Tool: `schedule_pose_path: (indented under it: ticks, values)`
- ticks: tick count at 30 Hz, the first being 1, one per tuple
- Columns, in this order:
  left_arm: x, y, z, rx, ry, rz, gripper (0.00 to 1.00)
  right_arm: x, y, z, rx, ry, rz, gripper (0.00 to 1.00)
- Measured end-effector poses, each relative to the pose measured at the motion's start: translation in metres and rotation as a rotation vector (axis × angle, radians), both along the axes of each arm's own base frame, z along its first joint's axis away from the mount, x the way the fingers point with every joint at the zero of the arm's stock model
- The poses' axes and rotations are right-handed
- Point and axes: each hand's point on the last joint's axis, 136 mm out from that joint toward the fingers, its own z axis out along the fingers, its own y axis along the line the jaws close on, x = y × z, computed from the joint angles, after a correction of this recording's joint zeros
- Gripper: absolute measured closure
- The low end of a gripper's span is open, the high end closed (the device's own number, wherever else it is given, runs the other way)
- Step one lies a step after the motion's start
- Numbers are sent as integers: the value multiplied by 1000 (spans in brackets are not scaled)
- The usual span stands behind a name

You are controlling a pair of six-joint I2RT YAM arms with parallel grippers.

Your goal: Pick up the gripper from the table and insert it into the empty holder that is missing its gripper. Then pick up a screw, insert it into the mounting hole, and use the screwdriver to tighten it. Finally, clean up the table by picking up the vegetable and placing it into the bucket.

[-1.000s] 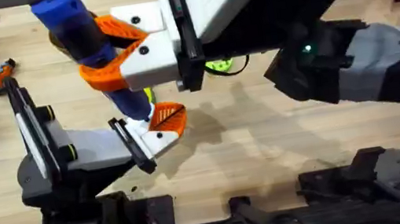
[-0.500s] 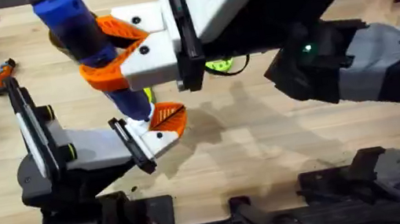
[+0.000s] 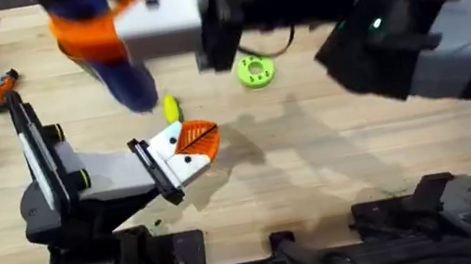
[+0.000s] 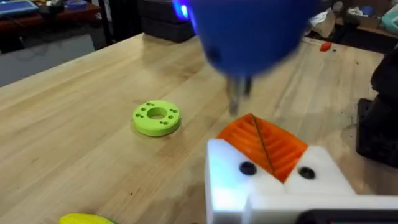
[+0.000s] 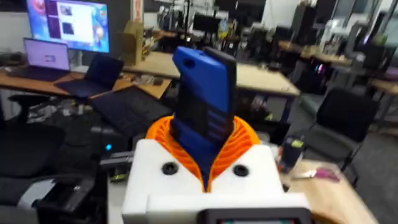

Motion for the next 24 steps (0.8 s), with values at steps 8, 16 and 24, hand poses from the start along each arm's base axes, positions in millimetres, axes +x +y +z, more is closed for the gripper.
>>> schedule_pose_path:
  ticks: [8, 16, 24]
  values:
    - [0, 0, 0, 1, -3, 0, 995, 22, -13, 24, -34, 14, -19, 975]
    - [0, 0, 0, 2, -3, 0, 995, 72, -47, -27, -406, 249, -187, 975]
    - [0, 0, 0, 2, -3, 0, 995, 123, -101, -43, -683, -55, -535, 975]
